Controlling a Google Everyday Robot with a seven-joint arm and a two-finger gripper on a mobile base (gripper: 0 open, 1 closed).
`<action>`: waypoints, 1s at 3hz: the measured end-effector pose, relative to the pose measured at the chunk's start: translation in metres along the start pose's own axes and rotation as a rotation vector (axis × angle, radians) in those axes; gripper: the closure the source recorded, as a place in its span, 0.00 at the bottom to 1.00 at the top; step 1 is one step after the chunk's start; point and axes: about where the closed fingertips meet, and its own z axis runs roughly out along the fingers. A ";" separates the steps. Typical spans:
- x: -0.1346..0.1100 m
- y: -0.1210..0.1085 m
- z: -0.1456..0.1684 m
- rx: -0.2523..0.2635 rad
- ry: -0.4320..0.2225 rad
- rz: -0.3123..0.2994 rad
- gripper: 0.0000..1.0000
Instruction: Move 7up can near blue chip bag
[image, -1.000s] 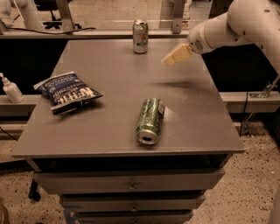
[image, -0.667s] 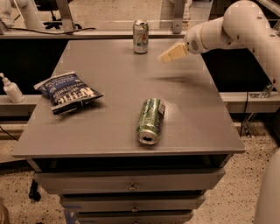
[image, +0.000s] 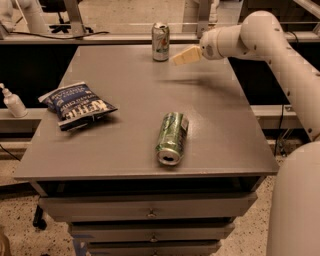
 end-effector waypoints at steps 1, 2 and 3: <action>-0.016 0.008 0.023 -0.012 -0.046 0.000 0.00; -0.023 0.019 0.045 -0.010 -0.064 -0.022 0.00; -0.021 0.020 0.067 0.019 -0.070 -0.051 0.00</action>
Offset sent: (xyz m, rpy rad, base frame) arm 0.0282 0.0728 -0.0015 0.0272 -0.0921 0.0280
